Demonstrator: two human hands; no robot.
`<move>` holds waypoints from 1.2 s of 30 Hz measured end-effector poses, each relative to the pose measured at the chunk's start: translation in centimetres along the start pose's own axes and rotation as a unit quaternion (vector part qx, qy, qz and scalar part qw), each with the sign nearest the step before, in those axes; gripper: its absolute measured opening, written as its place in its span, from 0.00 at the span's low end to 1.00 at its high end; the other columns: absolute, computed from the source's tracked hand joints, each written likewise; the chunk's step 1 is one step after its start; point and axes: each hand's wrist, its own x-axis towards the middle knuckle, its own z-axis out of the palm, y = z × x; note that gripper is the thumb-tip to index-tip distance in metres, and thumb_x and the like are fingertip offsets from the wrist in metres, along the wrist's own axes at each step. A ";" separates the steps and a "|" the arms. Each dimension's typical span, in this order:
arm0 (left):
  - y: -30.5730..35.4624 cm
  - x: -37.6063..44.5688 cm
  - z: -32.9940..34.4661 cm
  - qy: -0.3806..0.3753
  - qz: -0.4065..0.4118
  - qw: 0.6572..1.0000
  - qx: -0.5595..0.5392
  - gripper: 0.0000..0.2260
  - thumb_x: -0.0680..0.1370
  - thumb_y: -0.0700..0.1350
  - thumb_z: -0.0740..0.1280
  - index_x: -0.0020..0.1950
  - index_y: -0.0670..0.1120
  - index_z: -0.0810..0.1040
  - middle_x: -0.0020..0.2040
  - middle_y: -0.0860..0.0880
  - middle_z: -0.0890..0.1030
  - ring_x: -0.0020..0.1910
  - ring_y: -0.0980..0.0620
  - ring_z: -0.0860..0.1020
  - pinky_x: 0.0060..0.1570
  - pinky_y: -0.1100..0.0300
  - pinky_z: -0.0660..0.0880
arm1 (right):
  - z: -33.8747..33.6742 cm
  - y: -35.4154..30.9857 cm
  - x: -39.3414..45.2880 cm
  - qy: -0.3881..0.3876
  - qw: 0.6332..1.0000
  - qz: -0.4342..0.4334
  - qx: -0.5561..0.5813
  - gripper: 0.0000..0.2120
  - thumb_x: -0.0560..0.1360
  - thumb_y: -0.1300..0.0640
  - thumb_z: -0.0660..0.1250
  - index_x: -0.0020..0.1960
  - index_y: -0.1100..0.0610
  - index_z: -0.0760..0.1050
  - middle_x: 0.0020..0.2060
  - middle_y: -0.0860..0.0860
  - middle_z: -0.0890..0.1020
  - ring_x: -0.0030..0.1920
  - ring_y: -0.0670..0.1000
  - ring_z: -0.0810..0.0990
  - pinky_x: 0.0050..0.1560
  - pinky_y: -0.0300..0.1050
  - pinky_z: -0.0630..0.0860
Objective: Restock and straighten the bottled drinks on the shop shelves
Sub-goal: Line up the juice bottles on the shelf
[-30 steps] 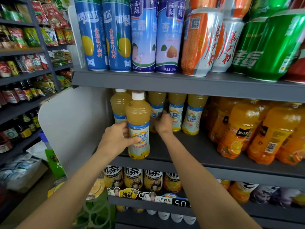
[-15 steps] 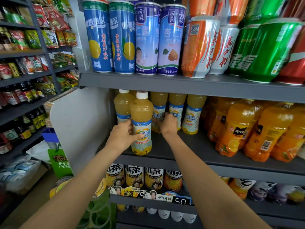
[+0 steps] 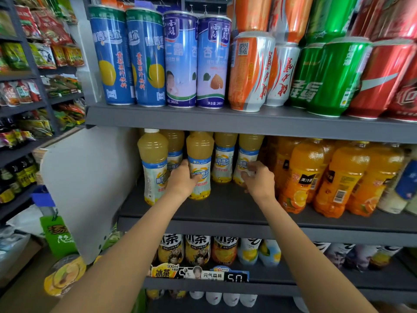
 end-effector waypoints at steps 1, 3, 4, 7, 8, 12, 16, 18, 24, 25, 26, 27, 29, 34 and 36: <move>0.1 0.2 0.2 0.000 0.001 1.000 0.002 0.19 0.76 0.44 0.67 0.65 0.41 0.68 0.64 0.43 0.75 0.64 0.44 0.73 0.61 0.52 0.70 | -0.2 0.1 0.1 0.021 1.000 -0.001 -0.017 0.17 0.74 0.58 0.68 0.61 0.62 0.72 0.56 0.57 0.79 0.47 0.58 0.82 0.47 0.54 0.80; 0.0 0.2 0.4 0.004 0.002 1.000 0.001 0.20 0.76 0.44 0.67 0.65 0.41 0.68 0.64 0.43 0.75 0.63 0.44 0.74 0.60 0.52 0.71 | -0.1 -0.1 0.1 0.054 0.998 -0.027 -0.032 0.16 0.73 0.58 0.69 0.60 0.62 0.73 0.55 0.58 0.79 0.53 0.58 0.79 0.51 0.51 0.77; -0.3 -0.1 0.3 0.016 0.007 1.000 0.004 0.20 0.76 0.44 0.67 0.66 0.41 0.68 0.63 0.43 0.76 0.62 0.45 0.74 0.61 0.52 0.71 | 0.3 -0.5 -0.1 0.052 0.997 -0.051 -0.029 0.16 0.73 0.58 0.69 0.59 0.62 0.74 0.53 0.57 0.79 0.53 0.56 0.79 0.51 0.50 0.77; -1.2 -2.8 -0.6 0.141 0.081 0.986 -0.040 0.19 0.76 0.40 0.66 0.66 0.41 0.69 0.60 0.43 0.77 0.58 0.47 0.76 0.59 0.53 0.74 | 2.2 -2.1 -1.2 -0.022 0.994 -0.107 0.021 0.18 0.72 0.53 0.70 0.58 0.61 0.74 0.50 0.55 0.80 0.46 0.54 0.81 0.47 0.50 0.79; -1.6 -4.0 -1.2 0.198 0.107 0.973 -0.054 0.17 0.75 0.38 0.66 0.64 0.40 0.71 0.57 0.44 0.77 0.55 0.49 0.76 0.56 0.55 0.74 | 3.0 -2.7 -1.5 -0.050 0.992 -0.112 0.040 0.22 0.71 0.51 0.71 0.60 0.61 0.73 0.51 0.54 0.80 0.47 0.54 0.81 0.47 0.49 0.79; -4.5 -6.1 -3.7 0.302 0.038 0.951 -0.055 0.19 0.72 0.38 0.69 0.61 0.38 0.69 0.55 0.42 0.70 0.52 0.48 0.73 0.53 0.54 0.73 | 6.2 -4.2 -2.1 -0.100 0.991 -0.086 0.027 0.32 0.68 0.46 0.74 0.65 0.60 0.68 0.58 0.55 0.77 0.59 0.54 0.77 0.55 0.47 0.76; -6.4 -4.9 -4.1 0.164 -0.016 0.986 -0.033 0.26 0.72 0.44 0.71 0.67 0.40 0.68 0.62 0.41 0.74 0.62 0.42 0.72 0.59 0.54 0.68 | 7.7 -4.6 -2.5 -0.088 0.995 -0.049 -0.012 0.29 0.68 0.47 0.73 0.61 0.59 0.68 0.58 0.56 0.77 0.58 0.57 0.77 0.54 0.55 0.77; -6.6 -4.5 -4.3 0.128 -0.015 0.990 -0.052 0.25 0.72 0.43 0.71 0.67 0.41 0.69 0.63 0.43 0.75 0.62 0.45 0.73 0.58 0.59 0.68 | 7.5 -5.0 -2.5 -0.093 0.994 -0.040 -0.037 0.28 0.69 0.47 0.72 0.61 0.59 0.68 0.58 0.56 0.77 0.58 0.57 0.77 0.54 0.53 0.76; -6.6 -3.4 -4.1 0.114 -0.053 0.991 -0.034 0.29 0.69 0.49 0.75 0.65 0.41 0.68 0.61 0.42 0.74 0.63 0.42 0.70 0.63 0.49 0.68 | 7.2 -5.9 -6.0 0.001 0.994 -0.072 -0.082 0.27 0.74 0.48 0.67 0.67 0.59 0.62 0.64 0.54 0.68 0.57 0.57 0.76 0.46 0.49 0.74; -6.5 -3.4 -4.0 0.130 -0.066 0.989 -0.013 0.30 0.68 0.50 0.75 0.64 0.40 0.68 0.60 0.41 0.72 0.62 0.41 0.69 0.62 0.49 0.67 | 7.2 -5.9 -6.7 0.016 0.994 -0.084 -0.069 0.26 0.74 0.49 0.67 0.66 0.58 0.63 0.64 0.54 0.67 0.56 0.56 0.77 0.44 0.47 0.73; -6.4 -3.3 -3.9 0.148 -0.077 0.986 -0.002 0.30 0.68 0.51 0.74 0.64 0.39 0.68 0.60 0.40 0.71 0.62 0.41 0.68 0.60 0.50 0.67 | 7.3 -5.7 -7.2 0.024 0.993 -0.096 -0.059 0.24 0.75 0.50 0.67 0.65 0.58 0.64 0.63 0.53 0.68 0.55 0.56 0.77 0.43 0.46 0.73; -6.4 -3.2 -4.0 0.161 -0.079 0.984 -0.001 0.29 0.69 0.51 0.74 0.63 0.39 0.69 0.59 0.40 0.71 0.61 0.41 0.69 0.58 0.50 0.68 | 7.4 -5.6 -7.5 0.025 0.992 -0.111 -0.050 0.21 0.75 0.51 0.67 0.64 0.59 0.67 0.62 0.53 0.70 0.54 0.56 0.77 0.44 0.48 0.74; -6.5 -3.2 -4.2 0.161 -0.077 0.984 -0.006 0.27 0.69 0.51 0.73 0.62 0.39 0.70 0.57 0.40 0.72 0.59 0.42 0.71 0.55 0.51 0.70 | 8.0 -5.7 -8.0 0.012 0.986 -0.163 -0.033 0.16 0.75 0.54 0.67 0.59 0.60 0.72 0.56 0.54 0.75 0.50 0.56 0.79 0.44 0.51 0.78; -6.4 -3.8 -5.0 0.147 -0.068 0.987 0.018 0.22 0.73 0.47 0.71 0.61 0.40 0.70 0.58 0.42 0.76 0.58 0.43 0.75 0.51 0.53 0.71 | 11.2 -7.0 -7.2 -0.098 0.968 -0.209 -0.099 0.18 0.76 0.56 0.66 0.64 0.61 0.70 0.58 0.56 0.75 0.58 0.56 0.76 0.53 0.49 0.75; -6.2 -4.1 -5.4 0.136 -0.067 0.988 0.029 0.20 0.74 0.46 0.69 0.62 0.40 0.69 0.59 0.42 0.77 0.59 0.42 0.75 0.52 0.52 0.71 | 12.2 -7.7 -6.1 -0.101 0.971 -0.173 -0.132 0.20 0.77 0.57 0.64 0.66 0.61 0.66 0.61 0.56 0.72 0.60 0.56 0.74 0.55 0.48 0.74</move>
